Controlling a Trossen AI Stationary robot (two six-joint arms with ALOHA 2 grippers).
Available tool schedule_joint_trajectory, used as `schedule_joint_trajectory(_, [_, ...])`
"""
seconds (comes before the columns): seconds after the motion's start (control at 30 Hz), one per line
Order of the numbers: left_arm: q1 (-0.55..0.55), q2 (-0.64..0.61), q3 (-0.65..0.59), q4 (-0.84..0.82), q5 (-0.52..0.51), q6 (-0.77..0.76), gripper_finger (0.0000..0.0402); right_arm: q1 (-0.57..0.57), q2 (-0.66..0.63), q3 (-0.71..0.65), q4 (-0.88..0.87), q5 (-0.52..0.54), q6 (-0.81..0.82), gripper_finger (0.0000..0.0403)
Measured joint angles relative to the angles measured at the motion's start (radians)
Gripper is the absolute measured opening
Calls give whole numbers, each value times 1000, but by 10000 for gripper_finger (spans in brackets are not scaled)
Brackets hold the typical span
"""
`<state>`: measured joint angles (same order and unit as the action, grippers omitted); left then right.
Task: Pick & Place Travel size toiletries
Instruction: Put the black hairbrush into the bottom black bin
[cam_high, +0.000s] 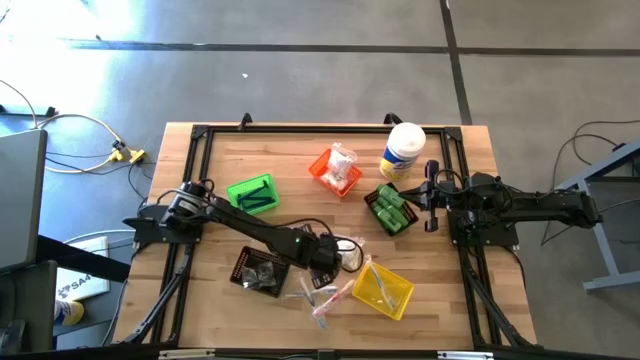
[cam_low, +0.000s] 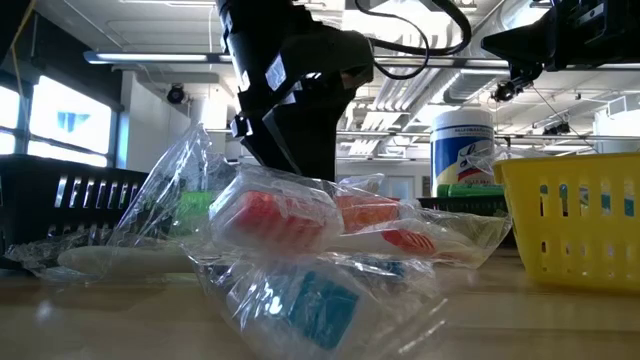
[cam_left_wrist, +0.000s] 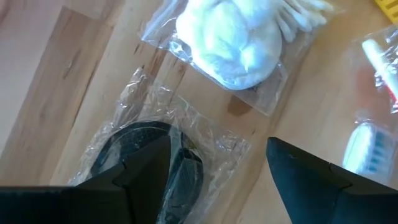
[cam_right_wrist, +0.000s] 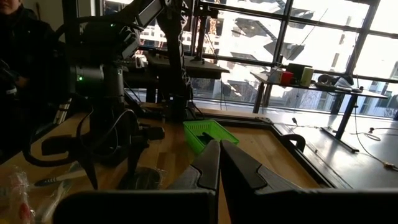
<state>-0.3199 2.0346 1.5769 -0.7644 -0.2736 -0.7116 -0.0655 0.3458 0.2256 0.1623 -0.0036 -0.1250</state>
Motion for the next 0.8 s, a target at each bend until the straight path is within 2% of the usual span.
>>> schedule_joint_trajectory(0.37, [0,62,2,-22,-6,-14,260,0,0,0,-3,0,-2,5])
schedule_joint_trajectory(0.43, [0,64,-1,-71,-5,-29,260,0,0,0,-2,0,-3,5])
schedule_joint_trajectory(0.8, [1,83,2,-51,22,-52,251,0,0,0,-4,1,-3,5])
